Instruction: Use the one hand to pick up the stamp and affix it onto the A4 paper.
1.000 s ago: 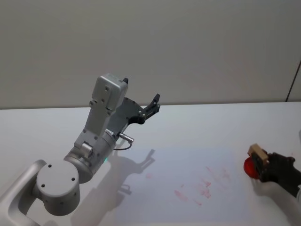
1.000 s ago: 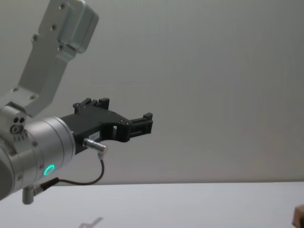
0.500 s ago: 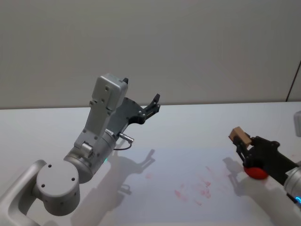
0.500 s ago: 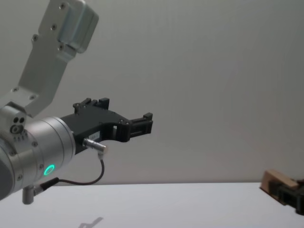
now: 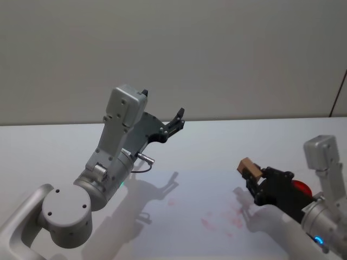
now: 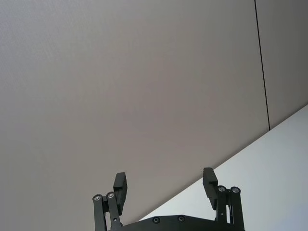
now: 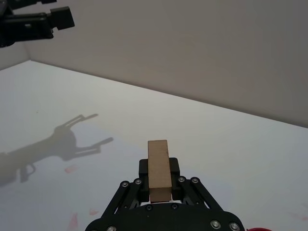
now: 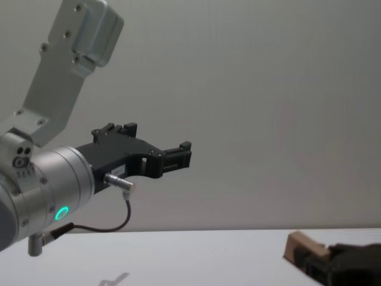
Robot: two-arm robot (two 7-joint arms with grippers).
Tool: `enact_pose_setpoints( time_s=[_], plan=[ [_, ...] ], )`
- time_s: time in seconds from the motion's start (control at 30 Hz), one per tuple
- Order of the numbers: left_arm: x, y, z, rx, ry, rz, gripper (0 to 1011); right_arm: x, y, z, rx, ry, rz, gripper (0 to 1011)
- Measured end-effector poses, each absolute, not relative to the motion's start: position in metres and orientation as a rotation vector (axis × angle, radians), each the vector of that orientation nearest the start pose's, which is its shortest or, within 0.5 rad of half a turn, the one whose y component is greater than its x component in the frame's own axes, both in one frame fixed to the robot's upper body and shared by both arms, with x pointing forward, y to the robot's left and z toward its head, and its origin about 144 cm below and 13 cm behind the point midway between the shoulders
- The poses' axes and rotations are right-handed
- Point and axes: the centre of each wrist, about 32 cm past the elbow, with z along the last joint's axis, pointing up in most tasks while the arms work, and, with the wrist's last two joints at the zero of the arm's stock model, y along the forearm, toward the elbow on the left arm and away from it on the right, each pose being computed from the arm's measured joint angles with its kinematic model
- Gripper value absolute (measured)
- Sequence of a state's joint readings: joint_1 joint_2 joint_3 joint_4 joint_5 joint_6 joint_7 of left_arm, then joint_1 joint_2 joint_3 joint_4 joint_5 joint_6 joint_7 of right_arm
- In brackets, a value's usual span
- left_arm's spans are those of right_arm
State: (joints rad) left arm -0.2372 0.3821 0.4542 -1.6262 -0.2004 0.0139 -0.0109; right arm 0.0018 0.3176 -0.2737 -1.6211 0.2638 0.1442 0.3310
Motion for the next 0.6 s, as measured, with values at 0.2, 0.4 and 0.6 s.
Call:
enact_pose_setpoints(
  time_s=[0.2, 0.4, 0.6],
  plan=[
    [0.492, 0.198, 1.204, 0.061, -0.268, 1.124, 1001, 0.448, -0.222, 1.135, -0.187, 0.107, -0.963, 221],
    [0.492, 0.198, 1.204, 0.061, -0.268, 1.124, 1001, 0.449, -0.212, 1.124, -0.217, 0.113, -0.980, 220],
    [0.492, 0.198, 1.204, 0.061, -0.268, 1.124, 1001, 0.452, -0.204, 1.116, -0.238, 0.119, -0.998, 220]
  ],
)
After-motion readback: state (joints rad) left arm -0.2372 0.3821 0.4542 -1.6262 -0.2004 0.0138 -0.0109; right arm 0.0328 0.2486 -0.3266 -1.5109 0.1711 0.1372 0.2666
